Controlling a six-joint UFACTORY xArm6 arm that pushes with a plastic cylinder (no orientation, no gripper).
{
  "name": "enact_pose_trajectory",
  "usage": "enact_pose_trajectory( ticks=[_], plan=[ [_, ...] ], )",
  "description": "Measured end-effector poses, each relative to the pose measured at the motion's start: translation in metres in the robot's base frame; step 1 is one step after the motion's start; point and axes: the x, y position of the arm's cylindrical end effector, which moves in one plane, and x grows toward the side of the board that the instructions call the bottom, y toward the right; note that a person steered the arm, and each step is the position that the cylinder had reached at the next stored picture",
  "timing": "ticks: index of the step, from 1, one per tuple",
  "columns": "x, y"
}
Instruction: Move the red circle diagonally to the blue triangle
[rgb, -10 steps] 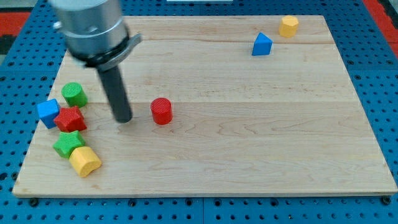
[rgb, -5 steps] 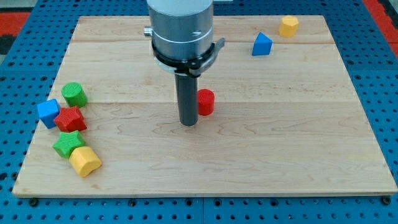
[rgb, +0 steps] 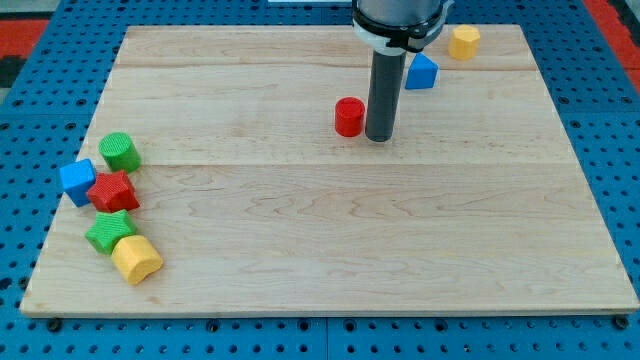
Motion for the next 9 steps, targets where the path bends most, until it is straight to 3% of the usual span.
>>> enact_pose_trajectory(
  ticks=[1, 2, 4, 6, 7, 9],
  plan=[
    [0.011, -0.023],
    [-0.011, -0.032],
    [-0.011, -0.07],
    [-0.058, -0.04],
    [-0.014, -0.056],
    [0.119, -0.109]
  ],
)
